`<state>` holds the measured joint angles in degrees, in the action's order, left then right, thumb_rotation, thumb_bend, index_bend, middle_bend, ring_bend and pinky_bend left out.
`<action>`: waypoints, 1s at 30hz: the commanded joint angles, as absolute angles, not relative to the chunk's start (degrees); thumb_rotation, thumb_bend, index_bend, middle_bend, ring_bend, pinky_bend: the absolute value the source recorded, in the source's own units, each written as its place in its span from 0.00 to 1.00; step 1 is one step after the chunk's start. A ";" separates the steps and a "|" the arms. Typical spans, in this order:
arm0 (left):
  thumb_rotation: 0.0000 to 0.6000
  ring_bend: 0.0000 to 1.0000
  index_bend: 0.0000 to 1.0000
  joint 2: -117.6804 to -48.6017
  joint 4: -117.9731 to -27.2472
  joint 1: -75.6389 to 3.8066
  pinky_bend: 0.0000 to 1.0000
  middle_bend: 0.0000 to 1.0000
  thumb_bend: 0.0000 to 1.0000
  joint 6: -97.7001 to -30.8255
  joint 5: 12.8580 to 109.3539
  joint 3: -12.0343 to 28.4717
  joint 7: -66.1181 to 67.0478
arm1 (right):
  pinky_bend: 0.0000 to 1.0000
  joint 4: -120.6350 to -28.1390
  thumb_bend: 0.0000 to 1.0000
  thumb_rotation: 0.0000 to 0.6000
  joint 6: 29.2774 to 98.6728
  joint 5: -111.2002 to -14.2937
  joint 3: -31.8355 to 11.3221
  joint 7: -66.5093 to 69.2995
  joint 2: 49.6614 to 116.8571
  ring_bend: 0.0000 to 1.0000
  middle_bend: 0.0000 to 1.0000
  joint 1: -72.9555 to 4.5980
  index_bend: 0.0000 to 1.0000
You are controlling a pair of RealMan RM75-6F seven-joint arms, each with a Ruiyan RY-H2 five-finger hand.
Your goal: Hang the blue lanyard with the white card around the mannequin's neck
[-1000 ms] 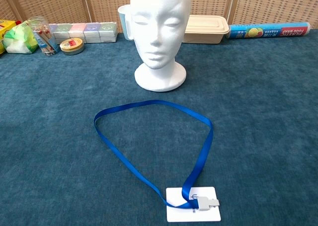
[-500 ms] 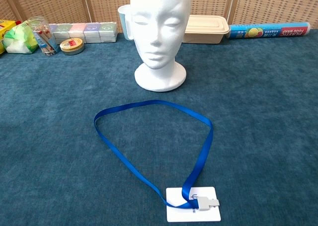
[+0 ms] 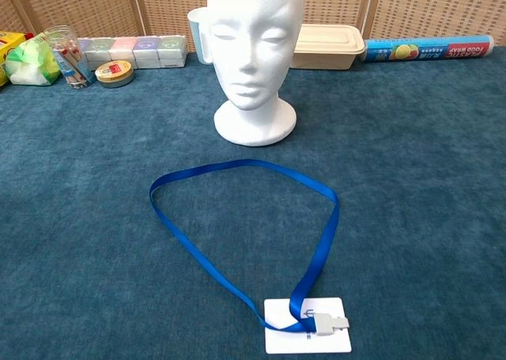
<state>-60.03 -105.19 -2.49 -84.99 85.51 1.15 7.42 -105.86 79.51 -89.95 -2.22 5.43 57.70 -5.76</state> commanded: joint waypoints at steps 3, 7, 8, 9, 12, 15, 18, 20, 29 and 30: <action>0.49 0.38 0.52 -59.95 -105.94 -3.30 0.24 0.45 0.15 -84.37 84.82 1.86 8.78 | 0.55 -105.44 0.31 0.74 76.68 -89.99 -2.77 5.04 59.33 0.51 0.45 -8.23 0.42; 0.48 0.38 0.52 -60.00 -106.57 -4.11 0.24 0.45 0.15 -83.67 83.94 2.56 9.77 | 0.76 -105.36 0.30 0.74 75.50 -89.87 -4.01 1.84 61.89 0.70 0.54 -10.30 0.42; 0.48 0.38 0.52 -60.02 -106.69 -4.32 0.24 0.45 0.15 -83.42 83.67 2.71 10.01 | 0.84 -105.33 0.30 0.74 75.48 -89.47 -4.51 0.16 62.84 0.78 0.60 -10.71 0.42; 0.48 0.38 0.52 -60.06 -106.81 -4.56 0.24 0.45 0.15 -83.18 83.42 2.87 10.26 | 0.88 -105.32 0.30 0.74 75.45 -89.21 -4.98 -1.95 63.86 0.83 0.63 -11.16 0.42; 0.49 0.38 0.52 -60.18 -107.02 -5.10 0.24 0.45 0.15 -82.61 82.93 3.18 10.84 | 0.99 -105.59 0.30 0.74 75.28 -88.23 -5.94 -7.25 66.49 0.98 0.76 -12.20 0.43; 0.49 0.38 0.52 -60.31 -107.15 -5.62 0.24 0.45 0.15 -82.19 82.72 3.44 11.31 | 1.00 -106.27 0.30 0.74 74.80 -87.04 -6.69 -12.23 68.85 1.00 0.82 -13.25 0.44; 0.48 0.38 0.52 -60.34 -107.13 -5.99 0.24 0.45 0.15 -81.90 82.57 3.63 11.52 | 1.00 -107.08 0.30 0.74 74.44 -85.57 -7.29 -16.20 70.58 1.00 0.90 -14.01 0.46; 0.48 0.38 0.52 -60.37 -106.84 -6.61 0.24 0.45 0.15 -81.32 82.02 4.14 11.42 | 1.00 -108.03 0.30 0.74 73.08 -83.58 -7.76 -19.58 72.38 1.00 0.96 -15.13 0.46; 0.48 0.38 0.52 -60.69 -105.25 -9.03 0.24 0.45 0.15 -78.54 80.41 5.35 10.83 | 1.00 -109.67 0.30 0.74 73.84 -76.13 -9.40 -32.73 78.99 1.00 1.00 -17.21 0.47; 0.47 0.38 0.52 -60.73 -105.11 -9.23 0.24 0.45 0.15 -78.33 80.32 5.43 10.79 | 1.00 -109.67 0.30 0.74 73.97 -75.61 -9.43 -33.39 79.57 1.00 1.00 -17.32 0.47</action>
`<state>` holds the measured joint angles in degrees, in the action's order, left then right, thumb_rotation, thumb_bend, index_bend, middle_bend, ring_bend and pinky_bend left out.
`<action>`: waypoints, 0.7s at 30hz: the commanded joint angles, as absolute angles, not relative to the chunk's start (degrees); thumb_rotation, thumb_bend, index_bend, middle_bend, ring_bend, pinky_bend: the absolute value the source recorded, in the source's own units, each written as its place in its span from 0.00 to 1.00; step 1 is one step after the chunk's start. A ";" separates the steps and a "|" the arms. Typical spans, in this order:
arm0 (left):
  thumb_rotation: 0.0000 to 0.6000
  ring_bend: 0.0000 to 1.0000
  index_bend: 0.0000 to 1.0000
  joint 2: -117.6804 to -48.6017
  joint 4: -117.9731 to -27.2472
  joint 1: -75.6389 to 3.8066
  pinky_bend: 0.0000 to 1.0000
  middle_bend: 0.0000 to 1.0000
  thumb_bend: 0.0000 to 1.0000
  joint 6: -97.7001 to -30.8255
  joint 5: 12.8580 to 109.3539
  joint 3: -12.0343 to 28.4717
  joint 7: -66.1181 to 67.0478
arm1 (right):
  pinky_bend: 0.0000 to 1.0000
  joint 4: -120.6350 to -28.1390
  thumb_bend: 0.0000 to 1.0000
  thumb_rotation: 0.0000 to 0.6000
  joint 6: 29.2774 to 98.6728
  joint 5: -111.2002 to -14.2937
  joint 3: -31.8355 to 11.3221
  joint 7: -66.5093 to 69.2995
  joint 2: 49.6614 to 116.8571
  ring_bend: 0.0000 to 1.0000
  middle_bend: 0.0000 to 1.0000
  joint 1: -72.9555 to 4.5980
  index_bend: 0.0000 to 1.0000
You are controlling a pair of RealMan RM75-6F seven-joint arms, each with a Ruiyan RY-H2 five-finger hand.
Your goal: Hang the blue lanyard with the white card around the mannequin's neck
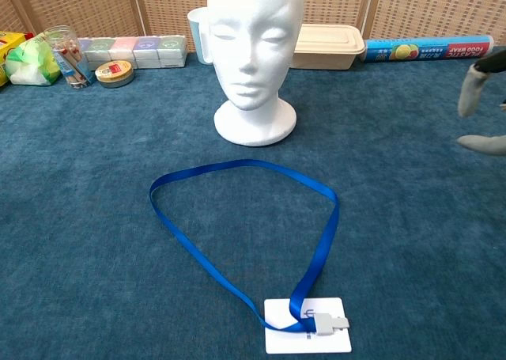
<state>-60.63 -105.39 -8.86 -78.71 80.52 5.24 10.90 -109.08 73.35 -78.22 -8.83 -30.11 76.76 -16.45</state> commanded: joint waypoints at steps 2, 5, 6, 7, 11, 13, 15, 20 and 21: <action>0.48 0.38 0.52 -60.82 -104.76 -9.76 0.24 0.45 0.15 -77.83 80.08 5.73 10.67 | 1.00 -109.57 0.30 0.74 74.19 -74.36 -9.50 -34.96 80.91 1.00 1.00 -17.64 0.47; 0.48 0.38 0.52 -60.92 -104.24 -10.62 0.24 0.45 0.15 -77.05 79.78 6.17 10.41 | 1.00 -109.15 0.30 0.74 74.36 -72.30 -9.68 -37.99 83.12 1.00 1.00 -18.43 0.47; 0.48 0.38 0.52 -60.94 -104.09 -10.83 0.24 0.45 0.15 -76.88 79.72 6.28 10.37 | 1.00 -109.05 0.30 0.74 74.48 -71.87 -9.73 -38.67 83.73 1.00 1.00 -18.62 0.47; 0.48 0.38 0.52 -60.97 -103.95 -11.04 0.24 0.45 0.15 -76.70 79.68 6.38 10.33 | 1.00 -108.98 0.30 0.74 74.60 -71.44 -9.80 -39.27 84.30 1.00 1.00 -18.80 0.47; 0.50 0.38 0.52 -60.97 -103.29 -11.85 0.24 0.45 0.15 -76.09 79.37 6.78 10.17 | 1.00 -108.81 0.30 0.74 74.79 -69.44 -9.89 -41.11 86.96 1.00 1.00 -19.64 0.48; 0.50 0.38 0.52 -61.12 -102.93 -12.12 0.24 0.45 0.15 -75.97 79.18 6.94 10.09 | 1.00 -108.41 0.30 0.74 74.82 -68.51 -9.95 -41.86 88.40 1.00 1.00 -20.12 0.48; 0.50 0.38 0.52 -61.22 -102.73 -12.42 0.24 0.45 0.15 -75.62 79.06 6.95 9.85 | 1.00 -107.87 0.30 0.74 74.98 -67.71 -9.95 -43.05 89.79 1.00 1.00 -20.63 0.48; 0.51 0.38 0.52 -61.80 -101.92 -12.84 0.24 0.45 0.15 -75.20 79.14 6.45 9.88 | 1.00 -105.52 0.30 0.74 75.12 -64.34 -10.02 -45.41 94.38 1.00 1.00 -22.10 0.48; 0.50 0.38 0.52 -61.81 -101.87 -12.86 0.24 0.45 0.15 -75.20 79.12 6.41 9.86 | 1.00 -105.38 0.30 0.74 75.23 -64.11 -10.03 -45.58 94.66 1.00 1.00 -22.19 0.48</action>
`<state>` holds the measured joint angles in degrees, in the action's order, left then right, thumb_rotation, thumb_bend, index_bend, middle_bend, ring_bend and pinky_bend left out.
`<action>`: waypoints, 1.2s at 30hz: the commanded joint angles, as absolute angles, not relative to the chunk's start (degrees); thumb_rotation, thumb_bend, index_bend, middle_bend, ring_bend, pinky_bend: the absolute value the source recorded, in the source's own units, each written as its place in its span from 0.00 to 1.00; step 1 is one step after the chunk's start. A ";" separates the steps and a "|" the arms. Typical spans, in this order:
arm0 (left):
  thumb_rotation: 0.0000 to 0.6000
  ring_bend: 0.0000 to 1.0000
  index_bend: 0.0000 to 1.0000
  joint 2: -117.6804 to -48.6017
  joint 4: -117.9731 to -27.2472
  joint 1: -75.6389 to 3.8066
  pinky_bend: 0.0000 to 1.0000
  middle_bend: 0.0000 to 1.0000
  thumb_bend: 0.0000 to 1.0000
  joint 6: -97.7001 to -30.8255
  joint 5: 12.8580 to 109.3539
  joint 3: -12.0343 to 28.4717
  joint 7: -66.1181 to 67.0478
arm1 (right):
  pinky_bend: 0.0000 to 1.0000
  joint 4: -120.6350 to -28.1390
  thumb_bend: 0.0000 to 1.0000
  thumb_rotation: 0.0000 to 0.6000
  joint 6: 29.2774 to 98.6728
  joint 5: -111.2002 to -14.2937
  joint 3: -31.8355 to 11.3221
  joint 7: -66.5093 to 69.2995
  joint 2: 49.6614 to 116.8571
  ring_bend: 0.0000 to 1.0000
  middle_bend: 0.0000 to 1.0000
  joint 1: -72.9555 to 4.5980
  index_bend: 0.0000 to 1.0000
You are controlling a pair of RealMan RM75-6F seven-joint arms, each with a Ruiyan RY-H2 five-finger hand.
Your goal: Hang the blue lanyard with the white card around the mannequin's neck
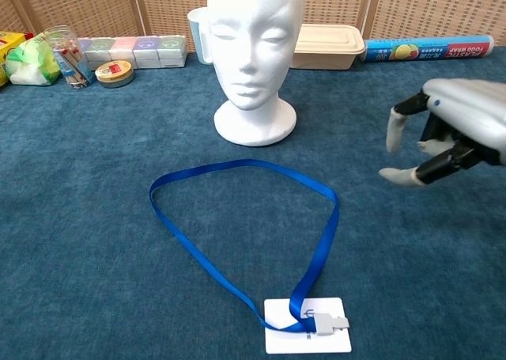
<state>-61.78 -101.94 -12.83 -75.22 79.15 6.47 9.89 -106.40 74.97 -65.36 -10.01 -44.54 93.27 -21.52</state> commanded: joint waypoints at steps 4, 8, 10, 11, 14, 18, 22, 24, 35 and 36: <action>0.51 0.38 0.52 -61.69 -101.73 -12.90 0.24 0.45 0.15 -75.37 78.90 6.30 9.77 | 1.00 -103.49 0.30 0.74 74.82 -62.10 -10.11 -46.22 96.70 1.00 1.00 -23.16 0.48; 0.51 0.38 0.52 -61.68 -101.75 -12.99 0.24 0.45 0.15 -75.47 78.82 6.21 9.79 | 1.00 -102.07 0.30 0.74 74.66 -60.79 -10.37 -46.79 97.99 1.00 1.00 -24.01 0.48; 0.51 0.38 0.52 -61.76 -101.72 -13.02 0.24 0.45 0.15 -75.50 78.81 6.12 9.79 | 1.00 -101.53 0.30 0.74 74.47 -60.34 -10.56 -46.85 98.48 1.00 1.00 -24.45 0.48; 0.51 0.38 0.52 -61.80 -101.72 -13.03 0.24 0.45 0.15 -75.49 78.80 6.08 9.79 | 1.00 -101.31 0.30 0.74 74.38 -60.24 -10.64 -46.87 98.66 1.00 1.00 -24.66 0.48; 0.51 0.38 0.52 -61.94 -101.66 -13.09 0.24 0.45 0.15 -75.37 78.72 5.86 9.79 | 1.00 -100.37 0.30 0.74 74.06 -59.69 -10.90 -47.05 99.52 1.00 1.00 -25.49 0.48; 0.50 0.38 0.52 -61.97 -101.59 -13.18 0.24 0.45 0.15 -75.46 78.64 5.79 9.52 | 1.00 -98.73 0.30 0.74 73.69 -57.86 -11.69 -48.31 101.62 1.00 1.00 -27.11 0.48; 0.50 0.38 0.52 -61.99 -101.41 -13.33 0.24 0.45 0.15 -75.33 78.44 5.70 9.54 | 1.00 -97.96 0.30 0.74 73.92 -56.41 -12.18 -49.51 102.96 1.00 1.00 -28.22 0.48; 0.50 0.38 0.52 -62.03 -101.35 -13.41 0.24 0.45 0.15 -75.28 78.36 5.66 9.50 | 1.00 -97.48 0.30 0.74 73.75 -55.67 -12.42 -49.97 103.76 1.00 1.00 -28.93 0.48; 0.51 0.38 0.52 -61.78 -101.59 -13.55 0.24 0.45 0.15 -75.34 77.99 5.47 9.54 | 1.00 -94.55 0.29 0.74 73.07 -51.03 -14.12 -51.73 106.93 1.00 1.00 -32.09 0.48; 0.51 0.38 0.52 -61.77 -101.63 -13.58 0.24 0.45 0.15 -75.25 77.92 5.44 9.52 | 1.00 -94.04 0.29 0.74 72.99 -50.73 -14.22 -51.88 107.20 1.00 1.00 -32.39 0.48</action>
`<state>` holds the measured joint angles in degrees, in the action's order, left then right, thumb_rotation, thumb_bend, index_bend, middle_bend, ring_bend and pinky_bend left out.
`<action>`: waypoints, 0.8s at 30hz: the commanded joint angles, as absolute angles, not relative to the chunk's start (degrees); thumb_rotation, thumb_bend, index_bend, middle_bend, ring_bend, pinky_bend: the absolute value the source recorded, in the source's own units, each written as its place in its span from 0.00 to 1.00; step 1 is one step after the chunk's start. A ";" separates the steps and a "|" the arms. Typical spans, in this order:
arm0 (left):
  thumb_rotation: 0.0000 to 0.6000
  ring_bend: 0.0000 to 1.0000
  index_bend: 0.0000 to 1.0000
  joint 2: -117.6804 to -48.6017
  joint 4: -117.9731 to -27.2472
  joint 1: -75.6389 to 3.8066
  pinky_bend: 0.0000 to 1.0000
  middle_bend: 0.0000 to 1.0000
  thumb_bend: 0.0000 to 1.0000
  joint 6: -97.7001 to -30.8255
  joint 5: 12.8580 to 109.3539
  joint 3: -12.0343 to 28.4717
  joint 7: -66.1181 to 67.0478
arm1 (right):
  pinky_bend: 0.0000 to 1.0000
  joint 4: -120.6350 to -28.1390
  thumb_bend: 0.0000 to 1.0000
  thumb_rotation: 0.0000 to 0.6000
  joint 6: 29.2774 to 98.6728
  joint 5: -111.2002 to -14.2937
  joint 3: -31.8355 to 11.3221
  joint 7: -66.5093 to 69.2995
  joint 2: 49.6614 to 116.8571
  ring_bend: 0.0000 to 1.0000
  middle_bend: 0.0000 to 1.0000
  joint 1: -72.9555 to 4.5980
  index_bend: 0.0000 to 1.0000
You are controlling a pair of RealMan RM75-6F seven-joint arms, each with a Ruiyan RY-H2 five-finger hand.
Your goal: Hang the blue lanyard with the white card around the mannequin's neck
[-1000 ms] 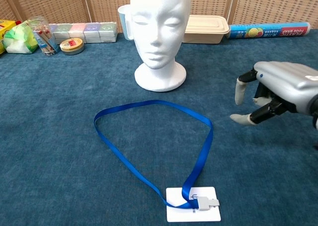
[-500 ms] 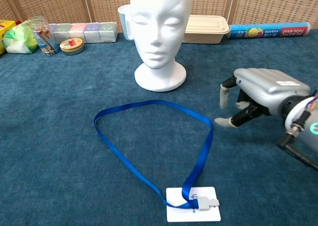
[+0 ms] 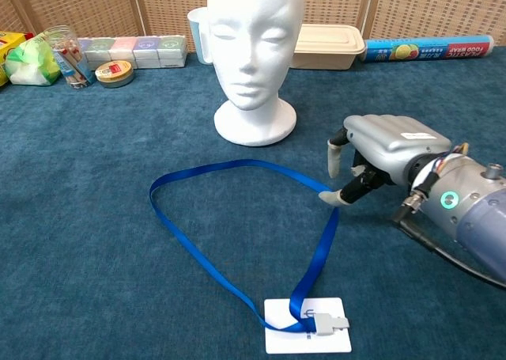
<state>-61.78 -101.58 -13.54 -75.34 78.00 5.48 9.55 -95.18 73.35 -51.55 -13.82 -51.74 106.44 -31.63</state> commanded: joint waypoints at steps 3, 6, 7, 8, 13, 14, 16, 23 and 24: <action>0.51 0.38 0.52 -61.73 -101.75 -13.62 0.24 0.45 0.15 -75.21 77.96 5.29 9.65 | 1.00 -92.78 0.29 0.74 72.76 -49.85 -14.45 -52.18 107.77 1.00 1.00 -33.21 0.47; 0.51 0.38 0.52 -61.75 -101.82 -13.65 0.24 0.45 0.15 -75.22 77.90 5.20 9.75 | 1.00 -91.77 0.29 0.74 72.61 -49.29 -14.57 -52.07 108.15 1.00 1.00 -33.83 0.48; 0.51 0.38 0.52 -61.78 -101.82 -13.68 0.24 0.45 0.15 -75.20 77.85 5.19 9.75 | 1.00 -91.30 0.29 0.74 72.54 -49.11 -14.62 -51.99 108.32 1.00 1.00 -34.07 0.48; 0.50 0.38 0.52 -61.80 -101.83 -13.71 0.24 0.45 0.15 -75.17 77.82 5.18 9.75 | 1.00 -90.93 0.29 0.74 72.48 -48.95 -14.63 -51.98 108.44 1.00 1.00 -34.25 0.48; 0.51 0.38 0.52 -61.84 -101.68 -13.81 0.24 0.45 0.15 -75.10 77.67 5.15 9.78 | 1.00 -89.42 0.29 0.74 72.23 -48.37 -14.59 -51.95 108.77 1.00 1.00 -34.97 0.48; 0.51 0.38 0.52 -61.85 -101.65 -13.82 0.24 0.45 0.15 -75.12 77.64 5.15 9.80 | 1.00 -89.14 0.29 0.74 72.21 -48.27 -14.59 -51.89 108.81 1.00 1.00 -35.09 0.48; 0.50 0.38 0.52 -61.85 -101.61 -13.83 0.24 0.45 0.15 -75.15 77.60 5.15 9.78 | 1.00 -88.64 0.29 0.74 72.12 -48.14 -14.53 -51.77 108.88 1.00 1.00 -35.27 0.48; 0.51 0.38 0.52 -61.97 -101.53 -13.97 0.24 0.45 0.15 -74.97 77.54 5.06 9.70 | 1.00 -87.11 0.31 0.74 71.57 -47.45 -14.35 -51.29 109.03 1.00 1.00 -35.79 0.48; 0.51 0.38 0.52 -62.00 -101.51 -13.99 0.24 0.45 0.15 -74.96 77.51 5.07 9.67 | 1.00 -86.97 0.32 0.74 71.48 -47.42 -14.30 -51.27 109.03 1.00 1.00 -35.87 0.48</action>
<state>-62.00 -101.51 -13.99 -74.96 77.50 5.07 9.67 -87.02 71.53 -47.46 -14.33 -51.30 109.01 -35.83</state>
